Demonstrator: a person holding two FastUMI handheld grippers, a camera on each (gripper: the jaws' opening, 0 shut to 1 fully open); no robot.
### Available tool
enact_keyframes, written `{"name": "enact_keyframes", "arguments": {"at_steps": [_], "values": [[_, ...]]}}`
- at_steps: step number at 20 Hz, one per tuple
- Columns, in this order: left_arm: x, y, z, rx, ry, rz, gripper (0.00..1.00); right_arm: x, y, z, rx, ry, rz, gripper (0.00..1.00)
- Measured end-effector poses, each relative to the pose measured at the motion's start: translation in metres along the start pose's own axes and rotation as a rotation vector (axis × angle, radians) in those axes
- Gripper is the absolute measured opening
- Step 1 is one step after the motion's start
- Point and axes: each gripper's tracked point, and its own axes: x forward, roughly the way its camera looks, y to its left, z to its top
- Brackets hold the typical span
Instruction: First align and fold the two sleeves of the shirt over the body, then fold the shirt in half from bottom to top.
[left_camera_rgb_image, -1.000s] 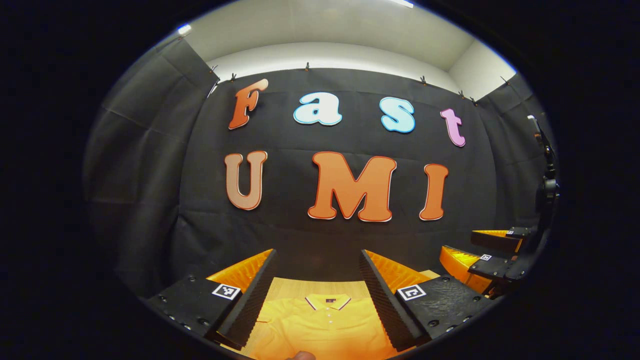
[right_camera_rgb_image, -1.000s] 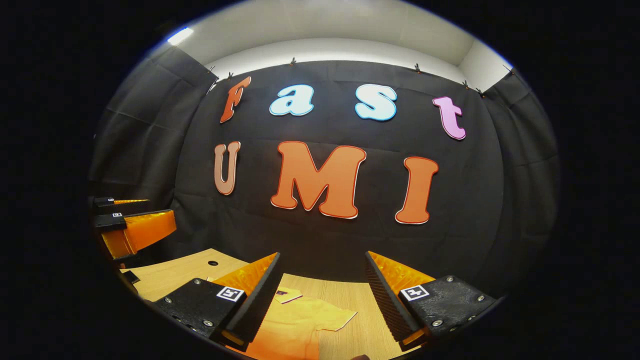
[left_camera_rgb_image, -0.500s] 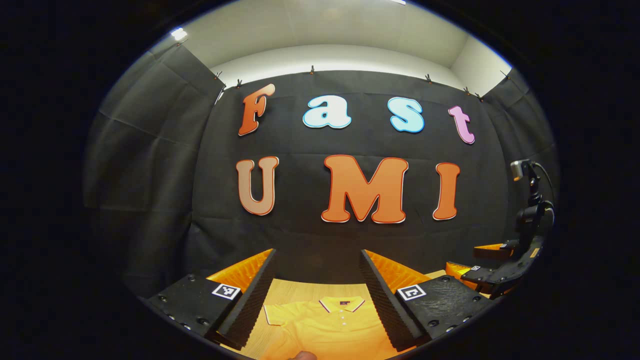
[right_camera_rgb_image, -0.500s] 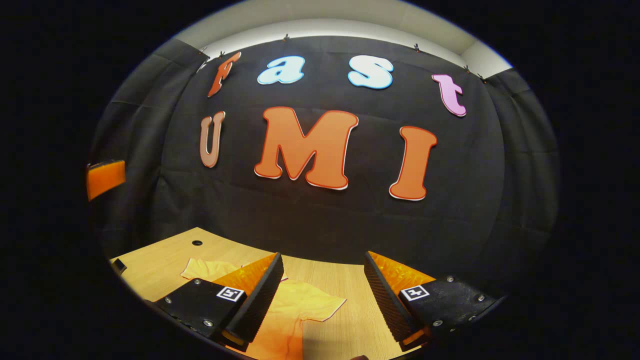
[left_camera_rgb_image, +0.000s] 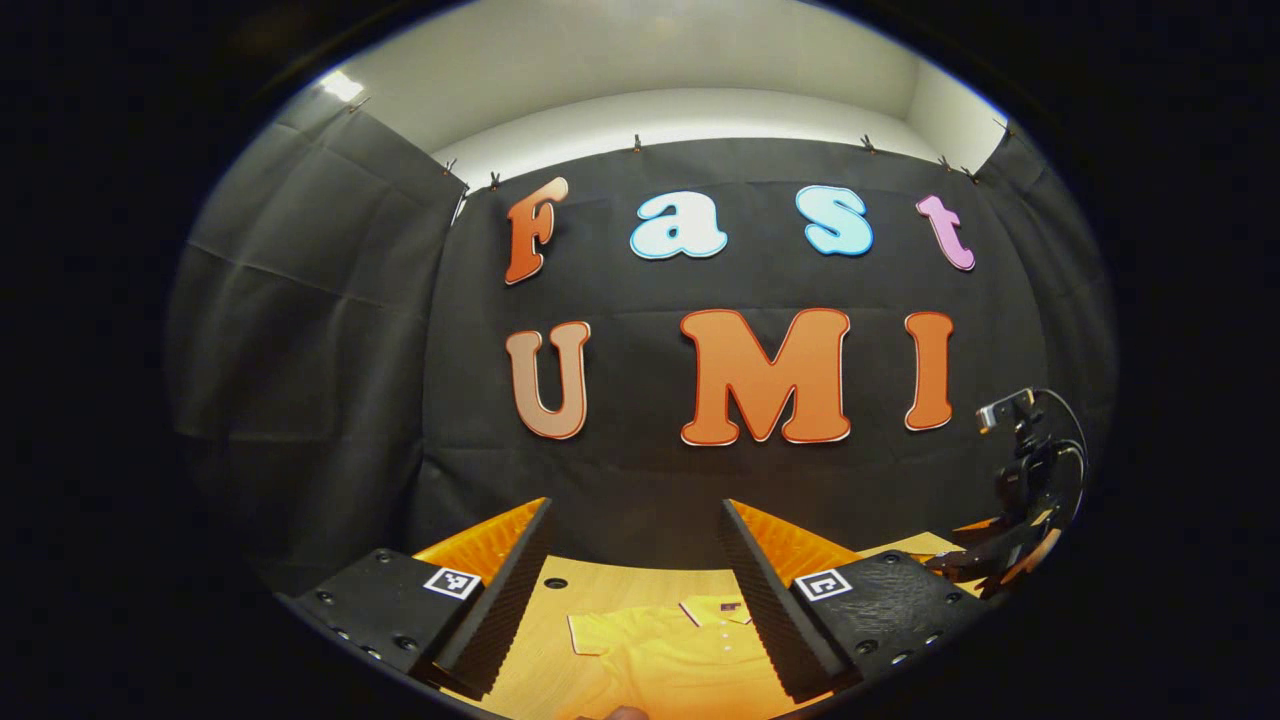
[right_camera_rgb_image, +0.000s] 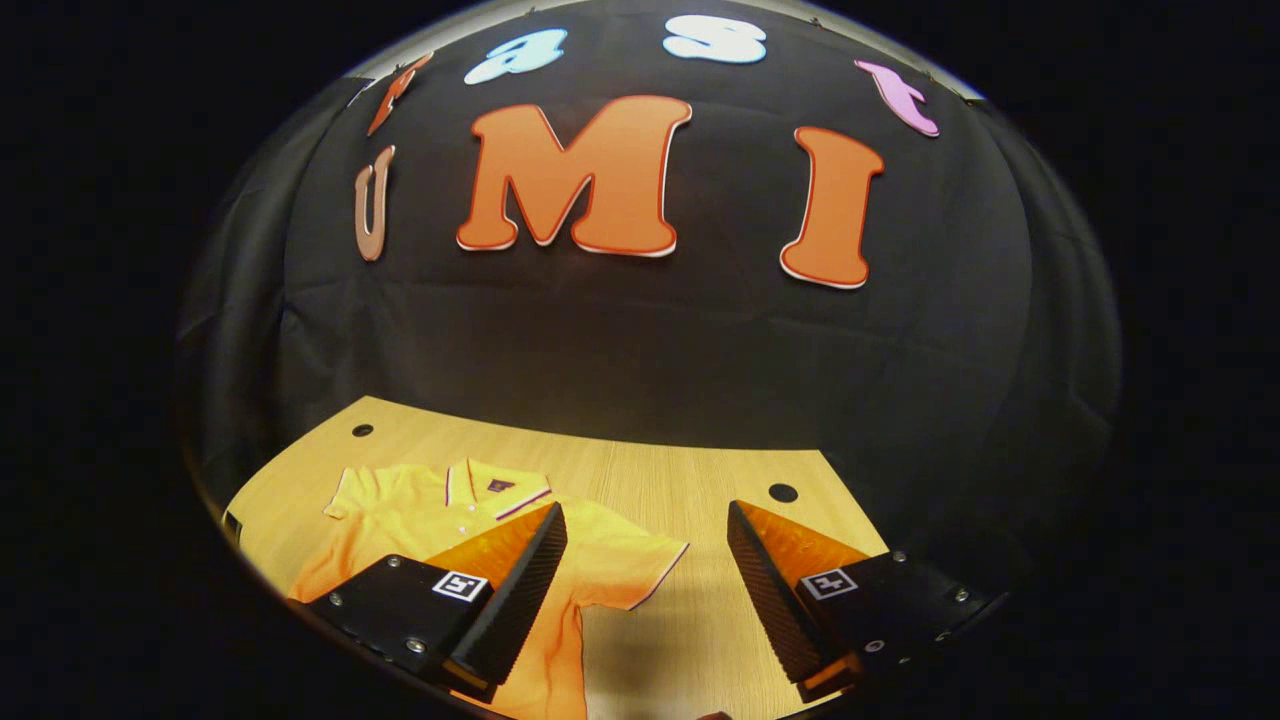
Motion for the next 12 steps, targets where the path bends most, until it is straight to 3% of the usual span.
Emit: {"name": "enact_keyframes", "arguments": {"at_steps": [12], "values": [[0.013, 0.009, -0.032, 0.032, 0.093, 0.1, 0.98, 0.089, -0.006, -0.104, 0.056, 0.467, 0.068, 0.92]]}}
